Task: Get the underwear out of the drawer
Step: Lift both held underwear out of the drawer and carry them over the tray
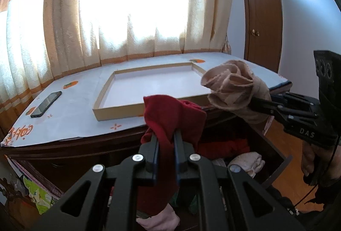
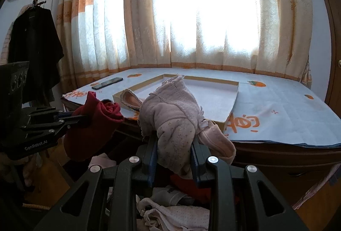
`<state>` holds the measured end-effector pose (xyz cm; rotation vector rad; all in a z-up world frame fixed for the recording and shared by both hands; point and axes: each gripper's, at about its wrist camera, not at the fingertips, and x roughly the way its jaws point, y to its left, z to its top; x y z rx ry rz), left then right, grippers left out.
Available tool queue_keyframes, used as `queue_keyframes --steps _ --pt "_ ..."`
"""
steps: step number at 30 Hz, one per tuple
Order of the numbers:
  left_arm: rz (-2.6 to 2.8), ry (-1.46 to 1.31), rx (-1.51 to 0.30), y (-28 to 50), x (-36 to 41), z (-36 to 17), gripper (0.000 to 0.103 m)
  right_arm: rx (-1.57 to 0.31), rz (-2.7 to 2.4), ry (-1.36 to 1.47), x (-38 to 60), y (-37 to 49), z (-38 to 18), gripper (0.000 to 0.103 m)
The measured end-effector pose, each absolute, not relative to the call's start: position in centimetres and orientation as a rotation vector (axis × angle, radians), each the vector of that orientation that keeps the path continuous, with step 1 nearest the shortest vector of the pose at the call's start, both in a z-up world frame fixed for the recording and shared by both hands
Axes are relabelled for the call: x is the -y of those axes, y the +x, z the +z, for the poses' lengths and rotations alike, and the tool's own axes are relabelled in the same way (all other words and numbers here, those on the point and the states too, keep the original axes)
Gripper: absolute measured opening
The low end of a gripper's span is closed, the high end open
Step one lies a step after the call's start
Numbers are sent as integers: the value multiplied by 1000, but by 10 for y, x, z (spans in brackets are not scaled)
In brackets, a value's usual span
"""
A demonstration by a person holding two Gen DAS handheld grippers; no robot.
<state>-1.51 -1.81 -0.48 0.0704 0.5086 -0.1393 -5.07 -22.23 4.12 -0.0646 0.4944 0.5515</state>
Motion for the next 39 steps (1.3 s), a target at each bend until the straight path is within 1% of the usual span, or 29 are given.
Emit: queue_keyframes --steps 26,39 --pt "-124 41 -410 8 17 21 9 -419 549 -46 229 -40 66 29" --pt "-133 36 -430 52 13 27 9 -450 545 -76 216 -4 72 29"
